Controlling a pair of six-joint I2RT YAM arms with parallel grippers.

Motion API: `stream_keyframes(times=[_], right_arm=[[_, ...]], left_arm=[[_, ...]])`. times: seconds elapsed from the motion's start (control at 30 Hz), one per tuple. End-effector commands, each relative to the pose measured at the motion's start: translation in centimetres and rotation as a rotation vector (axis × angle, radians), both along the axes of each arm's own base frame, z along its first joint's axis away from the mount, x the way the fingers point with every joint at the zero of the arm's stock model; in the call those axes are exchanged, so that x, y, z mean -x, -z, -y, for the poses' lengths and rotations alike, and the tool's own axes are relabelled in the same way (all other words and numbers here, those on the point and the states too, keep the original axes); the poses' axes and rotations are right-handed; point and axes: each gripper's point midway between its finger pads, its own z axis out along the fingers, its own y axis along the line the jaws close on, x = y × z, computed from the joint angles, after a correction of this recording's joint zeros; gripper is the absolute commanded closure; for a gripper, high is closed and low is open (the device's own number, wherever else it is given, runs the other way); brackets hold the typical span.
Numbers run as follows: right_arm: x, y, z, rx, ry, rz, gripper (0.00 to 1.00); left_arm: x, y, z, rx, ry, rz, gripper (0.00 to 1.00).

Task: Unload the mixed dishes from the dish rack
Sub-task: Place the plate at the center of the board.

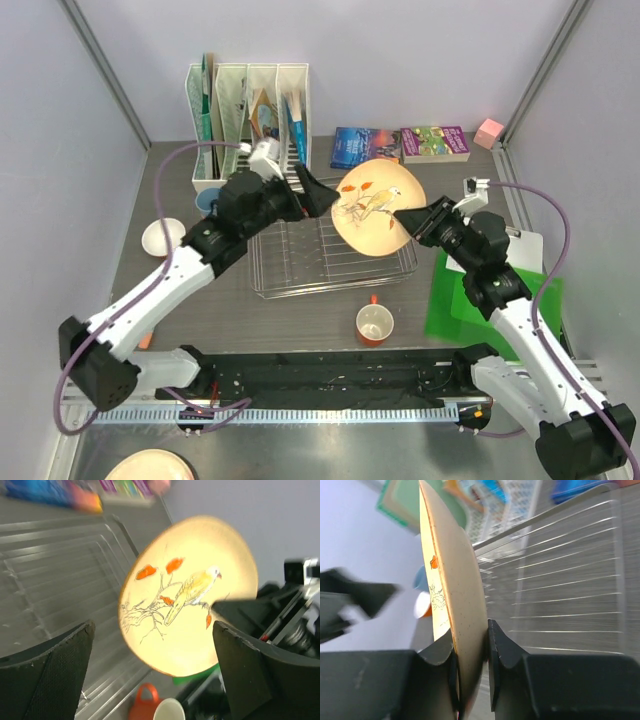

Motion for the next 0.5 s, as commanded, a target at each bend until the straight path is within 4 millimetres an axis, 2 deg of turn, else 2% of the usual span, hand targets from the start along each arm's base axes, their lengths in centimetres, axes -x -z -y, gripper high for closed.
stream_keyframes(times=[0.0, 0.1, 0.13, 0.17, 0.23, 0.27, 0.33, 0.37, 0.47], right_arm=[[-2.1, -3.8, 4.3, 0.074, 0.253, 0.061, 0.99], [-3.5, -4.2, 5.5, 0.02, 0.356, 0.024, 0.99], [-3.9, -4.4, 5.9, 0.002, 0.385, 0.02, 0.99], [-4.3, -4.7, 6.3, -0.018, 0.418, 0.019, 0.99], [-5.6, -4.8, 7.9, -0.08, 0.519, -0.007, 0.99], [-6.0, -4.8, 8.8, -0.106, 0.561, -0.019, 0.99], [-7.1, -6.1, 10.0, -0.196, 0.62, 0.006, 0.99], [-7.6, -6.5, 11.4, -0.217, 0.659, 0.015, 0.99], [-9.4, -7.6, 13.2, -0.267, 0.705, 0.036, 0.99]], left_arm=[[-1.9, -9.5, -9.8, -0.039, -0.429, 0.275, 0.0], [-1.6, -10.1, -13.4, -0.052, -0.568, 0.289, 0.0], [-0.8, -11.1, -14.8, -0.025, -0.617, 0.309, 0.0], [-0.6, -9.9, -15.3, -0.027, -0.637, 0.293, 0.0], [0.8, -10.3, -16.8, 0.022, -0.67, 0.306, 0.0], [1.0, -8.6, -16.9, 0.012, -0.669, 0.288, 0.0], [2.3, -8.3, -17.7, 0.037, -0.665, 0.297, 0.0], [2.6, -6.7, -18.1, 0.009, -0.67, 0.273, 0.0], [4.3, -5.8, -19.7, 0.002, -0.695, 0.252, 0.0]])
